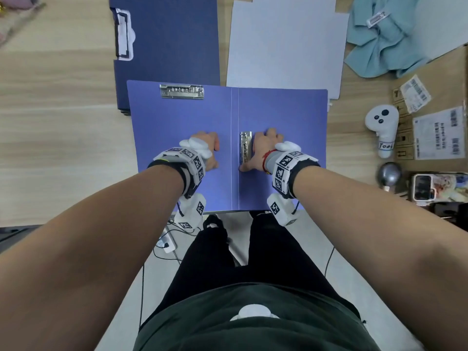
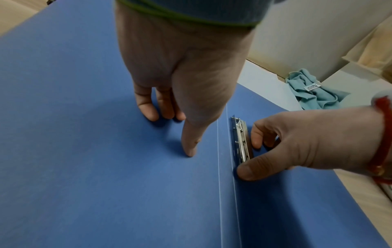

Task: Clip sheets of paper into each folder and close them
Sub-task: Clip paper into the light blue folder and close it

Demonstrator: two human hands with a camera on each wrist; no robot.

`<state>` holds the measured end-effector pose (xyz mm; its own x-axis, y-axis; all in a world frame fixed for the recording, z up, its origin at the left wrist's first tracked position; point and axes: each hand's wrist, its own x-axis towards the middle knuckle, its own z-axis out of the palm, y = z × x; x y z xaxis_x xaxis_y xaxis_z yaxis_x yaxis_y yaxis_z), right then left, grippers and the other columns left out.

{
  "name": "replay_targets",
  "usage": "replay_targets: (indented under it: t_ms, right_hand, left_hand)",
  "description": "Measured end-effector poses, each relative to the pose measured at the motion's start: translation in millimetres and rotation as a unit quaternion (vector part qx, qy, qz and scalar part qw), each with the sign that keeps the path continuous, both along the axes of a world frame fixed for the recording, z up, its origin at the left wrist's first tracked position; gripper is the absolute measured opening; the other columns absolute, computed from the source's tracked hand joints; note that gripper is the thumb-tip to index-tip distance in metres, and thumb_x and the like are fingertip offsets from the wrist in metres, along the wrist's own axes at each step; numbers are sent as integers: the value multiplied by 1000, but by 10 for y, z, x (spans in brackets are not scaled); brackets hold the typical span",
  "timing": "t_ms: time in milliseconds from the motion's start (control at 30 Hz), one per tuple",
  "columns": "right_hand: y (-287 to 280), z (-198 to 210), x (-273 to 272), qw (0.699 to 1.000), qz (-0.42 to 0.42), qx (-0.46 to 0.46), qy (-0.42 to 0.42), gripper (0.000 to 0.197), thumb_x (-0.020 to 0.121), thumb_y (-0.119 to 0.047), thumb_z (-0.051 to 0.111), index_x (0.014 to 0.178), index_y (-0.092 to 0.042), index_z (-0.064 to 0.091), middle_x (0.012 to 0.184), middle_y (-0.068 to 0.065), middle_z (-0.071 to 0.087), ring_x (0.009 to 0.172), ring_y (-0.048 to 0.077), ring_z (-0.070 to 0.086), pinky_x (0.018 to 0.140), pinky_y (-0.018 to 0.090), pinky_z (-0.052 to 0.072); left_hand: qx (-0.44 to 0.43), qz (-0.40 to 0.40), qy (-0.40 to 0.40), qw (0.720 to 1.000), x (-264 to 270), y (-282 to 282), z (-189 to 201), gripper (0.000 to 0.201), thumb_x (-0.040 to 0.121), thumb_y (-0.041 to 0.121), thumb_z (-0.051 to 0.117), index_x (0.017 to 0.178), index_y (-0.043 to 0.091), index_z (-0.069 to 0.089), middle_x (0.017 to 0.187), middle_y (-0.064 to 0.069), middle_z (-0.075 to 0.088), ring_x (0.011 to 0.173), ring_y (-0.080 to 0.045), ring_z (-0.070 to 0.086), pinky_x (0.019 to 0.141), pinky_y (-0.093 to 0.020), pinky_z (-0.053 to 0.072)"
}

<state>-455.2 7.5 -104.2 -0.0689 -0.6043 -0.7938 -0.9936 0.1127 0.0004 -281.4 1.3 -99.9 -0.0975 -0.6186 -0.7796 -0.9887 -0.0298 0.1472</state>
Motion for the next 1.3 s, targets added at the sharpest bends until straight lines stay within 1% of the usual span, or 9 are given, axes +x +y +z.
replay_targets:
  t_ms: [167, 267, 333, 500, 733, 900, 1100, 1200, 1300]
  right_hand:
    - [-64, 26, -75, 999, -14, 22, -32, 71, 41, -66, 73, 97, -25, 58, 111, 3, 40, 98, 27, 49, 88, 41, 48]
    - [-154, 46, -117, 994, -45, 63, -77, 47, 52, -60, 66, 78, -20, 60, 97, 4, 46, 80, 26, 54, 68, 29, 46]
    - [-200, 53, -138, 987, -82, 81, -116, 40, 60, -56, 63, 65, -19, 52, 77, 2, 50, 68, 25, 51, 56, 26, 36]
    - [-266, 130, -129, 963, -170, 92, -190, 20, 72, -34, 61, 59, -19, 64, 58, -1, 60, 61, 22, 52, 54, 24, 37]
    - [-609, 285, -203, 905, -297, 91, -292, 34, 91, -51, 55, 100, -20, 67, 90, -4, 69, 71, 13, 59, 63, 26, 41]
    - [-850, 348, -408, 915, -292, 63, -273, 36, 93, -40, 56, 119, -14, 60, 88, -5, 65, 68, 14, 59, 57, 24, 43]
    - [-1243, 351, -776, 945, -238, -48, -221, 28, 86, -26, 58, 102, -5, 67, 93, 16, 61, 80, 27, 53, 67, 32, 44]
    - [-1471, 361, -945, 972, -162, -67, -159, 46, 90, -28, 57, 132, -11, 56, 134, 10, 56, 116, 30, 56, 91, 31, 44]
    - [-1646, 274, -1069, 983, -113, -68, -126, 52, 91, -27, 55, 140, -11, 48, 143, 6, 46, 125, 30, 51, 97, 30, 44]
  left_hand:
    - [9, 12, -2, 1000, -12, 12, 14, 37, 80, 24, 76, 107, 24, 51, 116, -2, 50, 83, -25, 53, 68, -29, 37]
    - [6, 22, 3, 1000, -15, 6, 7, 36, 80, 24, 76, 106, 22, 51, 108, -1, 49, 79, -24, 54, 69, -29, 39]
    - [8, 35, 7, 999, -27, -15, -4, 29, 83, 22, 72, 102, 23, 50, 94, 2, 51, 70, -19, 51, 62, -25, 37]
    - [8, 46, -2, 999, -30, -97, 20, 29, 81, 36, 72, 103, 25, 56, 78, 8, 54, 66, -16, 53, 52, -22, 31]
    - [22, 62, -16, 998, -40, -249, 46, 34, 75, 50, 76, 95, 30, 56, 95, 4, 59, 95, -25, 65, 90, -37, 53]
    - [-16, 159, 6, 987, -120, -553, 111, 36, 55, 57, 73, 73, 32, 55, 98, 3, 68, 91, -23, 66, 88, -38, 56]
    - [-74, 234, 65, 967, -337, -1070, 300, 44, 79, 39, 74, 117, 22, 61, 112, -1, 67, 97, -25, 66, 92, -39, 54]
    - [-78, 228, 38, 970, -493, -1333, 333, 68, 74, 52, 72, 130, 20, 51, 111, 3, 61, 100, -27, 64, 92, -41, 53]
    - [-64, 214, -3, 975, -656, -1579, 346, 75, 67, 65, 68, 124, 18, 52, 99, 3, 57, 90, -26, 62, 86, -39, 54]
